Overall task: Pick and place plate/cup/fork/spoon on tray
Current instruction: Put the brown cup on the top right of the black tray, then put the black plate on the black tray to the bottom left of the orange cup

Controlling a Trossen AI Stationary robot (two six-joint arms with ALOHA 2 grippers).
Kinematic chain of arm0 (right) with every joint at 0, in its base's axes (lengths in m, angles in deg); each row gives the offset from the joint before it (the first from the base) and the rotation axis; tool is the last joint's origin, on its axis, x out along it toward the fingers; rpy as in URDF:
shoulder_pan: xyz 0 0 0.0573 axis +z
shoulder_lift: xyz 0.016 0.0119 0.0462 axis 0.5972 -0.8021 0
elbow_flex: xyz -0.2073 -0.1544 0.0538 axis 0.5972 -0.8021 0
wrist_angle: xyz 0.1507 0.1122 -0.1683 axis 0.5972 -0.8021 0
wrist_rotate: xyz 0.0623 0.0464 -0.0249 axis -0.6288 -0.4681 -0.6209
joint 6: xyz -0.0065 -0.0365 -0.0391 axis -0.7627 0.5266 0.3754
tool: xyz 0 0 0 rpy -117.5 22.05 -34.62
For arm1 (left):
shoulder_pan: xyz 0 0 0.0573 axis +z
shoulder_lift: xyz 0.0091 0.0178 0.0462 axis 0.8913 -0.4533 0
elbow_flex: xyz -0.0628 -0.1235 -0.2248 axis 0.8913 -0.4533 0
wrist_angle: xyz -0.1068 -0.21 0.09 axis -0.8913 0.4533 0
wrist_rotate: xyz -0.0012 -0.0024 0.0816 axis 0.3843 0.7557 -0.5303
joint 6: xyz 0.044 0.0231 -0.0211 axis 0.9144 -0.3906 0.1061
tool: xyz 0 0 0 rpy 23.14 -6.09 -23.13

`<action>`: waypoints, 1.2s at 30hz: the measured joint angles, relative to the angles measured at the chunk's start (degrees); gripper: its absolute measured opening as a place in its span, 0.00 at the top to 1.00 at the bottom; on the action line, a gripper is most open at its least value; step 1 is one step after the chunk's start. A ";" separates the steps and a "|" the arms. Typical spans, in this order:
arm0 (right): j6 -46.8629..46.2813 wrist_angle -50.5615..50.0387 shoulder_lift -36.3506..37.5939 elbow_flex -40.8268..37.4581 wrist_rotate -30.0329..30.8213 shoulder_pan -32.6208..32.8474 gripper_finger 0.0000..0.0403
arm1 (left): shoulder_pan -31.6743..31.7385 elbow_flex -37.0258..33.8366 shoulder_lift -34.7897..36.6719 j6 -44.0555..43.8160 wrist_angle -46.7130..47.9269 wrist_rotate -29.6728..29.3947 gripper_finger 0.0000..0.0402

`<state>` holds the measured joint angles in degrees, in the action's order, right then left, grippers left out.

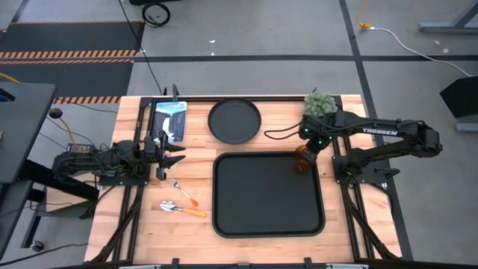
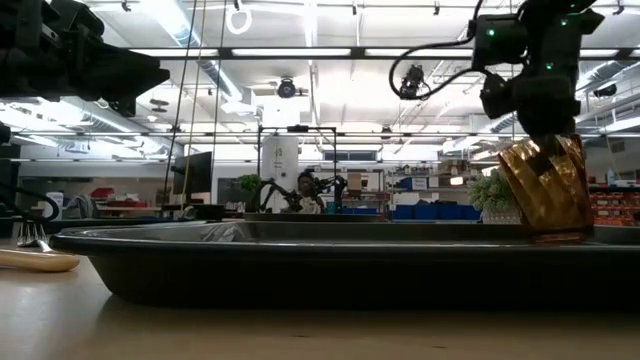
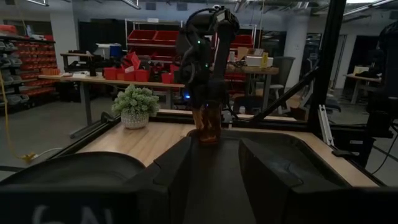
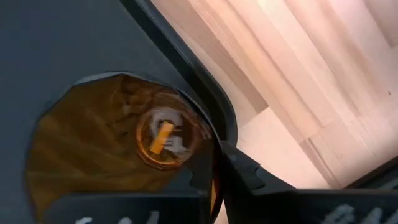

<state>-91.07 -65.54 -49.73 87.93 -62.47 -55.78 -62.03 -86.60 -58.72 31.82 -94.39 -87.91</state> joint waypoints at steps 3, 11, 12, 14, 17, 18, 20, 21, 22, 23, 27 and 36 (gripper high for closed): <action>-0.04 0.15 -0.16 -0.85 -0.02 0.02 0.87 | 0.00 -0.02 0.00 0.00 0.00 0.02 0.65; 0.02 -0.60 -0.25 1.41 -0.01 0.02 0.75 | -0.01 -0.02 0.00 0.00 0.00 0.02 0.65; 0.02 -0.68 -0.25 2.08 -0.01 0.02 0.74 | -0.02 0.00 0.00 0.00 0.00 0.02 0.65; -0.25 -1.16 -0.23 3.56 0.02 0.25 0.72 | 0.00 0.00 0.00 0.00 0.00 0.02 0.65; -0.81 -3.16 -0.25 5.84 -0.01 0.71 0.71 | -0.02 -0.01 0.00 -0.01 0.01 0.02 0.65; -0.84 -3.96 -0.25 6.78 -0.02 0.90 0.71 | -0.01 -0.01 0.00 -0.01 0.00 0.02 0.65; -1.03 -5.48 -0.25 8.59 0.00 1.41 0.71 | -0.01 -0.01 0.00 0.00 0.01 0.02 0.65; -1.03 -6.09 -0.25 9.55 0.00 1.59 0.71 | 0.00 0.00 0.00 0.00 0.00 0.02 0.65; -1.03 -6.14 -0.25 10.51 0.05 1.76 0.71 | -0.02 -0.02 0.00 0.00 0.00 0.02 0.65; -0.97 -5.68 -0.25 11.48 0.48 1.89 0.71 | 0.00 -0.02 0.00 0.00 0.00 0.02 0.65; -0.17 2.26 -0.25 13.62 6.78 2.16 0.71 | 0.00 -0.01 0.00 0.00 0.00 0.00 0.65; 13.10 27.22 -8.62 10.44 9.50 0.95 0.71 | 0.00 0.00 0.00 0.00 0.00 0.00 0.65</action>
<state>-77.97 -38.33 -58.35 98.37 -52.98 -54.83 -62.03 -86.60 -58.72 31.82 -94.39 -87.91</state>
